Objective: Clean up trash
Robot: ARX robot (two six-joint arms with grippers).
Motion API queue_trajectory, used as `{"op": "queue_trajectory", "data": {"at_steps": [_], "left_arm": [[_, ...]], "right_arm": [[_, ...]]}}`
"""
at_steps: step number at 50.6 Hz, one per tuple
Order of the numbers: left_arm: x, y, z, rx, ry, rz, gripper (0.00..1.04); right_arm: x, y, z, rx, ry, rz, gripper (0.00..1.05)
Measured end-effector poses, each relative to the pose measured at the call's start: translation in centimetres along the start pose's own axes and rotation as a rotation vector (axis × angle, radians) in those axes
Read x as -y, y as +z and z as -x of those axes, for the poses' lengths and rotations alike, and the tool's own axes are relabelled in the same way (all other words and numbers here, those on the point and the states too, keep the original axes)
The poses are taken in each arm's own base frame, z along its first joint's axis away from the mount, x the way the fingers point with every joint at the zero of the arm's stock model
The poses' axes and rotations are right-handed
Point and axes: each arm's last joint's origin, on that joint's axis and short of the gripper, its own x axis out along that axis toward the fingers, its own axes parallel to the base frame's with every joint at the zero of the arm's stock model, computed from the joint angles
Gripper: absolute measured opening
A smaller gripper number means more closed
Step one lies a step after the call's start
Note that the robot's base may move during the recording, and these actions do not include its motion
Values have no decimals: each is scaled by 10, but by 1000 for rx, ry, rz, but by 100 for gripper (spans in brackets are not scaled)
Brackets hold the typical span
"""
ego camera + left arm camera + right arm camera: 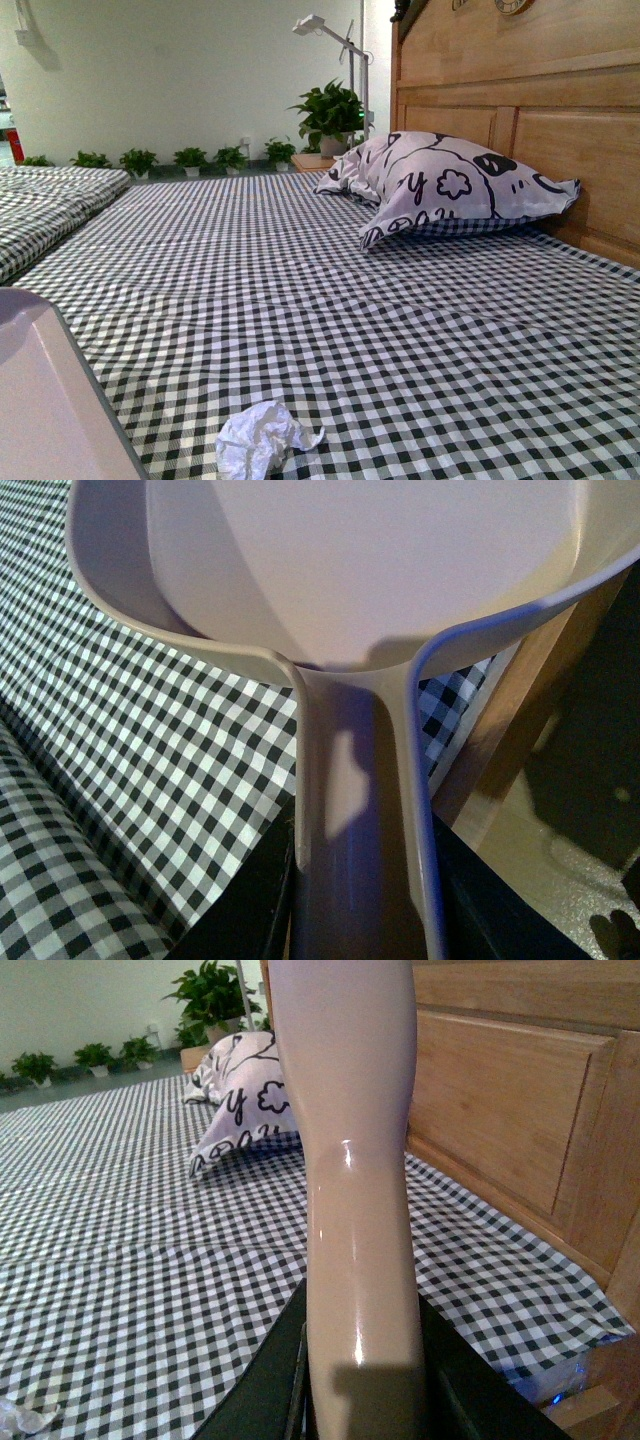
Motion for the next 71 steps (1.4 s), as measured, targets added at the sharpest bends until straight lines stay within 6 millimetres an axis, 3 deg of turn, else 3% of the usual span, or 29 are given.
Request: {"op": "queue_trajectory", "data": {"at_steps": [44,71], "left_arm": [[-8,8,-60,-14,-115,27,28],[-1,2,-79,-98,-219,50,28]], "right_arm": [[0,0,0,0,0,0,20],[0,0,0,0,0,0,20]]}}
